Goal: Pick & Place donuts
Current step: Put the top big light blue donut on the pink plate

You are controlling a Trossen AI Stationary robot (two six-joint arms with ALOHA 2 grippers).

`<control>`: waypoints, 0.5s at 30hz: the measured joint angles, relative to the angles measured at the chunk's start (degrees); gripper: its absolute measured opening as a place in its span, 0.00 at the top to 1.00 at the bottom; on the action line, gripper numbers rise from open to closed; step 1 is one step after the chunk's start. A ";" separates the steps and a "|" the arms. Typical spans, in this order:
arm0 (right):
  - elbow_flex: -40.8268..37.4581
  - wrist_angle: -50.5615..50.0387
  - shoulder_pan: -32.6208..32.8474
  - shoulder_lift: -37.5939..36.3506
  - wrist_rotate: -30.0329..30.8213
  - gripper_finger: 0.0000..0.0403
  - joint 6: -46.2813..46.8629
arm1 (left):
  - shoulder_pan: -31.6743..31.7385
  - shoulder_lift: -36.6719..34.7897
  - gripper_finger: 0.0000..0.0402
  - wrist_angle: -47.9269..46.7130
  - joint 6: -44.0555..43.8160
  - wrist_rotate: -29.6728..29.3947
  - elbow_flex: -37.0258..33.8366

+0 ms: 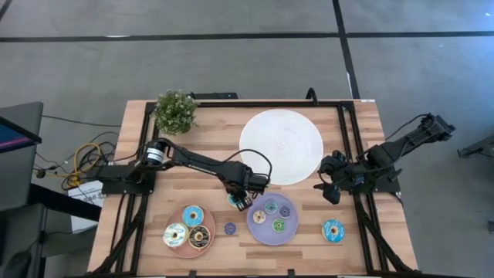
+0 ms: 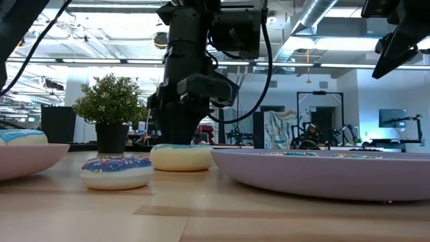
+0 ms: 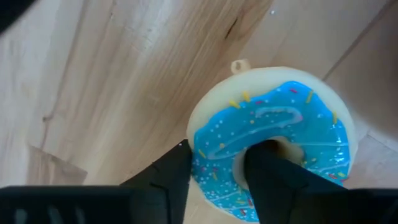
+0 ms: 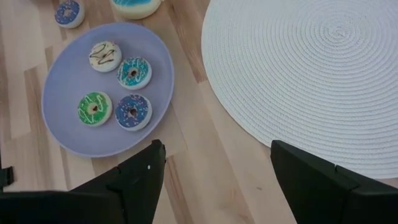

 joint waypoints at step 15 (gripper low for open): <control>0.00 0.91 0.00 0.00 -0.02 0.30 0.15 | 0.03 -0.18 0.77 -7.52 -0.84 1.58 7.00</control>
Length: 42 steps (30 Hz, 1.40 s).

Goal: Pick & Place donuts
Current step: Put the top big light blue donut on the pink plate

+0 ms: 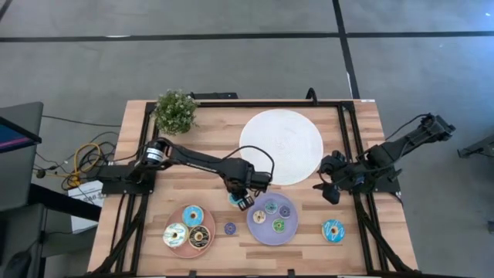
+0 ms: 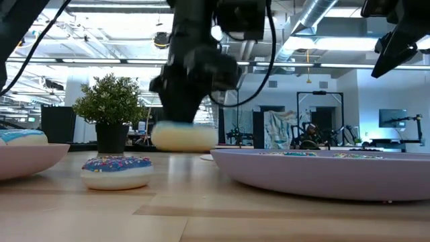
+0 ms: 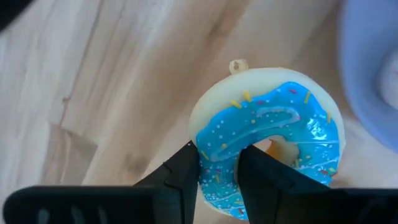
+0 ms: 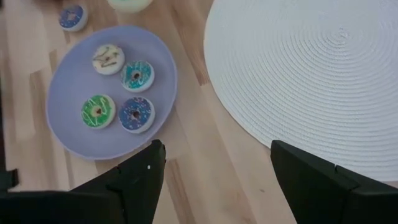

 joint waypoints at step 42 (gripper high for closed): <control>0.04 18.87 -3.52 0.02 -0.11 0.30 15.39 | -19.70 -43.57 0.77 15.81 -26.99 -1.57 -45.66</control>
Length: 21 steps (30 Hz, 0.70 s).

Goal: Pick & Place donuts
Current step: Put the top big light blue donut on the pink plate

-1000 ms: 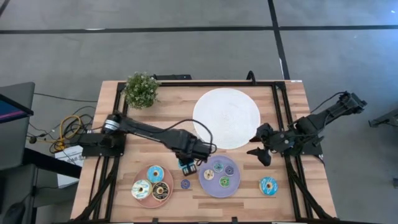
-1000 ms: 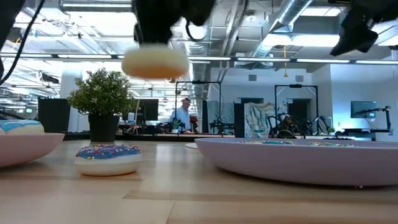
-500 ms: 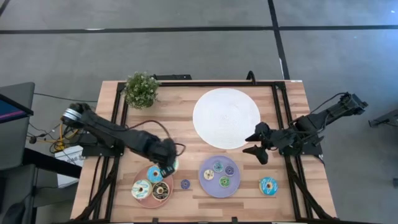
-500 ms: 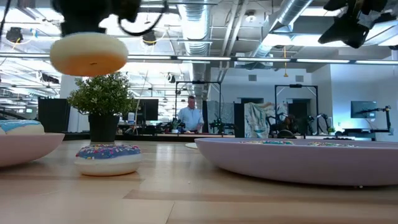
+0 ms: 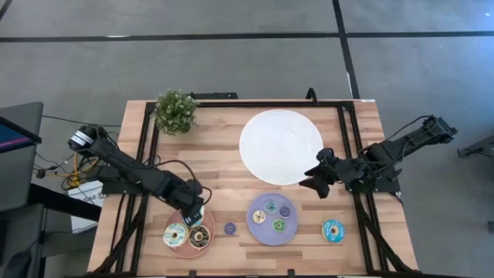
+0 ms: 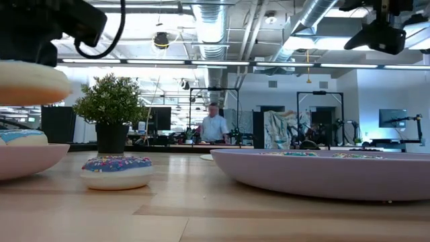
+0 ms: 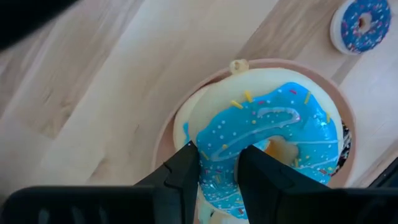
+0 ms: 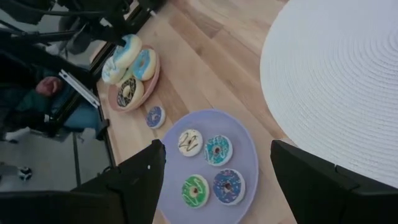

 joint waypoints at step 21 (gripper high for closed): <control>0.00 -0.02 0.00 0.02 0.11 0.30 1.11 | -3.48 3.95 0.77 -0.26 -4.68 -2.22 -0.02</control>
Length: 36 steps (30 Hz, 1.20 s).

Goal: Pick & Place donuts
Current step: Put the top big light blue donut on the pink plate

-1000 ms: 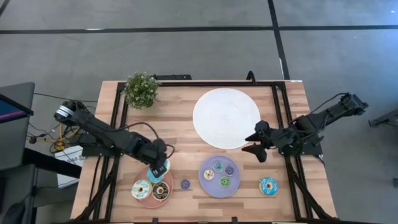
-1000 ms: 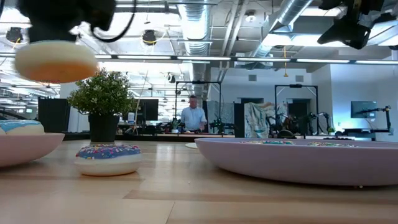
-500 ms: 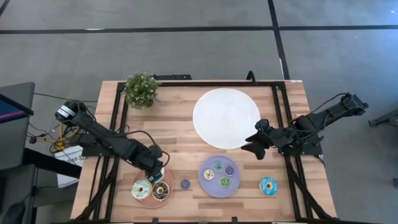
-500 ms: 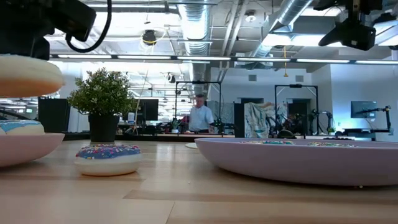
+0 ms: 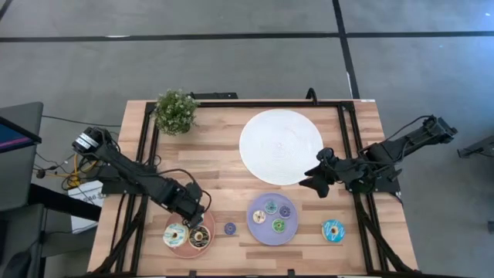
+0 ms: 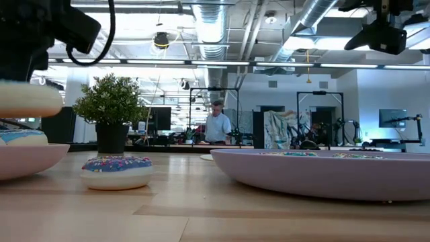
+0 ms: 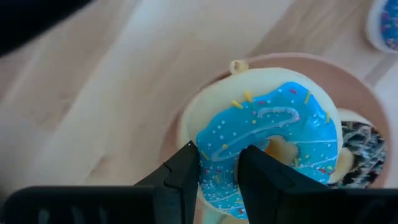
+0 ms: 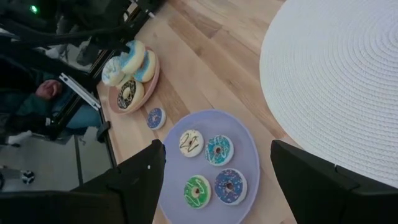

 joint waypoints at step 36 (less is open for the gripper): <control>0.00 -0.45 0.00 -0.02 -0.16 0.30 -1.50 | -1.82 4.22 0.63 0.78 -3.41 3.79 0.15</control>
